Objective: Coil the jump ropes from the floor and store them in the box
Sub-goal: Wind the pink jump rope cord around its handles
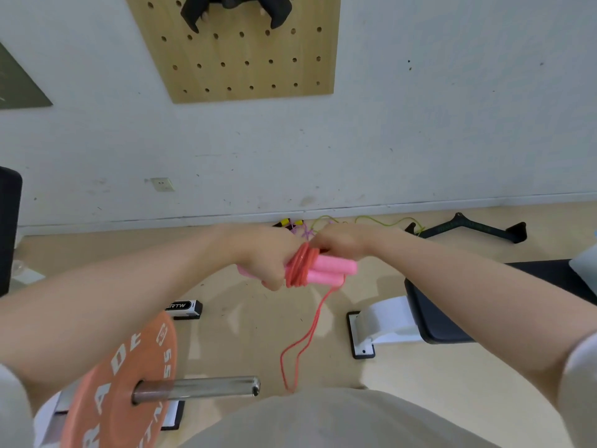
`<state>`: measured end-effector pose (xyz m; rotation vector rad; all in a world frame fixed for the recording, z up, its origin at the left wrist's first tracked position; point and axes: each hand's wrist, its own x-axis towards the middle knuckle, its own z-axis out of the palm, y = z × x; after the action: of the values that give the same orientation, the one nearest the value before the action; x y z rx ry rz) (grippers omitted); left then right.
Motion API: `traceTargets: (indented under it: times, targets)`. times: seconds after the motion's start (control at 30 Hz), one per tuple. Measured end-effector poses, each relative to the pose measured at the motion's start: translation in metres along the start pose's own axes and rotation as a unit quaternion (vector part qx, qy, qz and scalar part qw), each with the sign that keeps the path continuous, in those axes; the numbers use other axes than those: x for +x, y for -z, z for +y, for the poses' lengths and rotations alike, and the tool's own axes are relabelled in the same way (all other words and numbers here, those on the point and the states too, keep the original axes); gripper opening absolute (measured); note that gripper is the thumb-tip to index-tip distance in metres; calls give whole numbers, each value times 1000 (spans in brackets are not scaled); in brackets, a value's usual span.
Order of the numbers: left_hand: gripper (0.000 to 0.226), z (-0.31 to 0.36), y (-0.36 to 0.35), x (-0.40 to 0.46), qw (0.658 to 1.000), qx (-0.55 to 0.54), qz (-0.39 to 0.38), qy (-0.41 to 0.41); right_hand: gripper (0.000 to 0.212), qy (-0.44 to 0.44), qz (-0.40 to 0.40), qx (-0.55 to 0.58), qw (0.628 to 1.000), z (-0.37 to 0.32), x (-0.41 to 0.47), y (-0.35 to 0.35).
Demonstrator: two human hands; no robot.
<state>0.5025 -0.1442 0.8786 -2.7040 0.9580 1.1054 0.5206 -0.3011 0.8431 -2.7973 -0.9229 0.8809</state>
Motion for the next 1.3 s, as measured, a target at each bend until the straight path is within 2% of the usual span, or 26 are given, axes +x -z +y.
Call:
traceTargets:
  times: [0.07,0.2,0.3,0.37,0.43,0.5,0.53,0.63,0.67,0.7,0.73,0.77,0.8,0.83,0.9,0.97,1.03,1.17,1.23,1.3]
  targets:
    - [12,7,-9,5,997,71,1,16,12,22,-5,-67,998,-8,5,12]
    - [13,10,-13,12,986,159,35,18,20,33,82,-271,958,-33,12,37]
    - [19,4,-21,14,984,153,14,94,19,-4,135,-282,950,-42,8,54]
    - [20,-11,-36,18,975,135,4,177,27,-9,163,-226,960,-42,0,64]
    - [24,-19,-43,16,972,94,10,216,40,6,141,-120,983,-45,-6,65]
    - [18,-24,-40,16,978,16,37,205,44,35,117,-51,991,-54,-6,56]
    - [27,-31,-36,19,977,-35,52,203,42,43,112,-20,993,-59,-4,48]
    - [8,-47,-16,15,948,-199,99,229,27,39,119,49,991,-66,2,25]
    - [16,-52,-13,16,936,-248,122,217,25,42,119,53,991,-62,3,19]
    - [36,-53,-8,15,932,-282,134,187,25,36,121,75,989,-56,2,17]
    - [47,-55,-6,15,922,-319,150,161,25,27,121,108,986,-48,0,16]
    - [45,-54,-6,14,907,-361,159,145,24,15,117,153,981,-41,-1,14]
    - [34,-52,-6,11,889,-403,159,146,22,11,105,193,976,-35,-1,9]
    - [26,-51,-5,9,879,-430,149,139,21,14,86,252,964,-31,-2,3]
    - [32,-53,-7,9,873,-455,137,107,20,23,36,387,921,-30,-4,-10]
    - [54,-61,-10,15,872,-448,157,117,21,18,15,447,894,-29,-3,-20]
    - [62,-67,-12,21,881,-417,182,134,22,-2,-3,439,898,-30,1,-23]
    - [53,-76,-12,21,909,-247,263,208,29,-63,-35,390,918,-33,8,-19]
    - [41,-83,-15,19,918,-136,297,227,29,-80,-31,382,920,-30,10,-16]
    - [30,-91,-22,20,920,-60,311,232,26,-99,-14,333,938,-21,13,-13]
